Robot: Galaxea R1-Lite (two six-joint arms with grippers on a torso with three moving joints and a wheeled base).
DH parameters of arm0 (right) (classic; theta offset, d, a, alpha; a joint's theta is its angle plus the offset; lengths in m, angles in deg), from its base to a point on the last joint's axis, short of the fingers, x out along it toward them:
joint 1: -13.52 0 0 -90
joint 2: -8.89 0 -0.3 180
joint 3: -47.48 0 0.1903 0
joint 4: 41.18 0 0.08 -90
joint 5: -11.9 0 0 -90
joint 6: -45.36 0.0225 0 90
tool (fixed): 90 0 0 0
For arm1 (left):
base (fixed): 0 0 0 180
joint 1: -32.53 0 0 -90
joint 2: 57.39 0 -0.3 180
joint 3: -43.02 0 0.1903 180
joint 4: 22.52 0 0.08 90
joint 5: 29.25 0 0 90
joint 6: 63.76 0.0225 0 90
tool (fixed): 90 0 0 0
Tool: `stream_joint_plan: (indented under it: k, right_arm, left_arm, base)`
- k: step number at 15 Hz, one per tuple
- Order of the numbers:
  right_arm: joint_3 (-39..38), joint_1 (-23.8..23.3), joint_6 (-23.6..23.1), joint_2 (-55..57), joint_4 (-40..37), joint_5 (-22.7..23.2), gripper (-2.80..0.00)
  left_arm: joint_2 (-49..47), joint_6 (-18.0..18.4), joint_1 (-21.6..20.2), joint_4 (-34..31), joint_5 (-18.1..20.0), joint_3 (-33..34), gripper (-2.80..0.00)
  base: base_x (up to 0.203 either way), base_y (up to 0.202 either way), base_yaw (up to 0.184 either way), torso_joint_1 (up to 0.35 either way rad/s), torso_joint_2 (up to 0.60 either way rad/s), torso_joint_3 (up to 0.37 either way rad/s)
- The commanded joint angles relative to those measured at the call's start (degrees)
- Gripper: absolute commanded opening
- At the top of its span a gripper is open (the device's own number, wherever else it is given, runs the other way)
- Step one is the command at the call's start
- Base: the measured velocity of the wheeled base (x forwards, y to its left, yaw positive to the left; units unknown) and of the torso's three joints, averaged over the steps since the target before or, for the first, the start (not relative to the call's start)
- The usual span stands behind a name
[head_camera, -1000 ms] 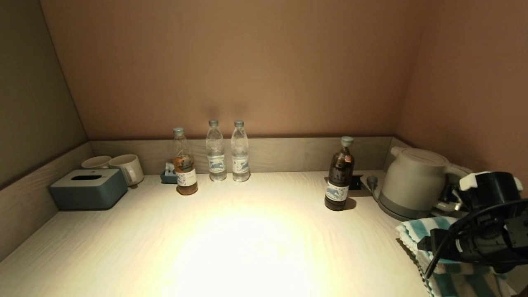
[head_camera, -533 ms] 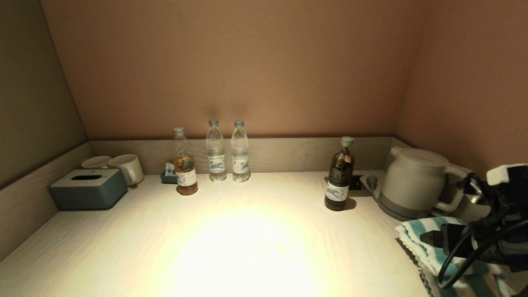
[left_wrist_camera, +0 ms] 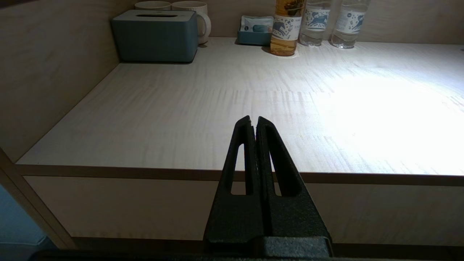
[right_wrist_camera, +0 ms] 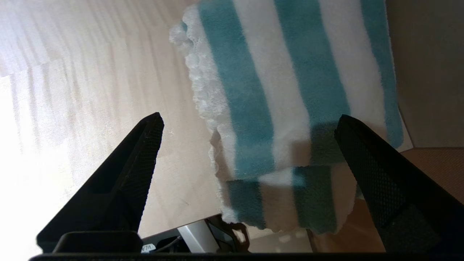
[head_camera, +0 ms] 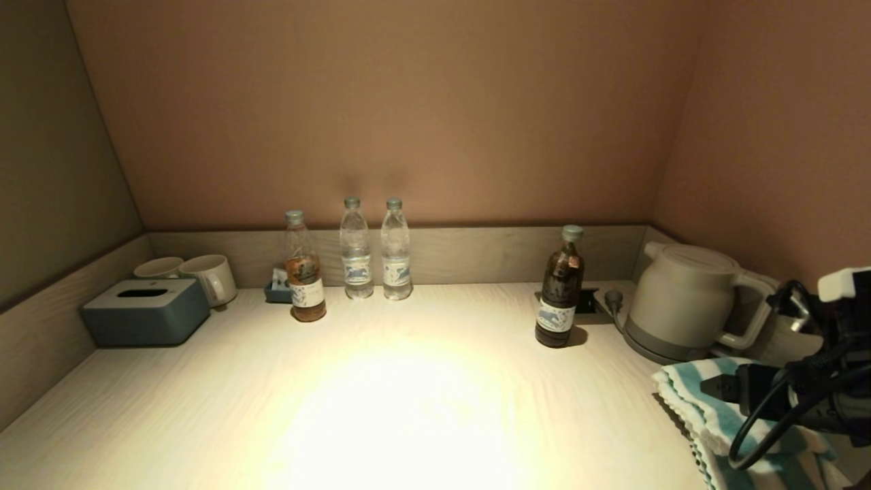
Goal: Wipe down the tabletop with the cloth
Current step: Pick up the tablecloth
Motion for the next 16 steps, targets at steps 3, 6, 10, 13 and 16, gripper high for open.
stream_joint_plan:
  k: [3,6,10,13,16]
  right_arm:
    - [1.8,-3.3,0.5,7.9,0.2,0.1,0.0]
    - [2.1,-4.4,0.6,11.0,0.2,0.1,0.0]
    - [2.1,-4.4,1.2,13.3,1.2,0.4,0.0]
    - [2.0,-4.4,1.3,15.3,3.0,0.3,0.0]
    - [2.1,-4.4,1.3,17.7,3.6,0.3,0.0]
  left_arm:
    - [-0.1,-0.1,0.0,0.0,0.0,0.0,-2.8]
    - [-0.1,-0.1,0.0,0.0,0.0,0.0,-2.8]
    - [-0.1,-0.1,0.0,0.0,0.0,0.0,-2.8]
    - [-0.1,-0.1,0.0,0.0,0.0,0.0,-2.8]
    - [-0.1,-0.1,0.0,0.0,0.0,0.0,-2.8]
  base:
    - [0.0,0.0,0.0,0.0,0.0,0.0]
    - [0.0,0.0,0.0,0.0,0.0,0.0]
    - [0.0,0.0,0.0,0.0,0.0,0.0]
    - [0.0,0.0,0.0,0.0,0.0,0.0]
    - [0.0,0.0,0.0,0.0,0.0,0.0]
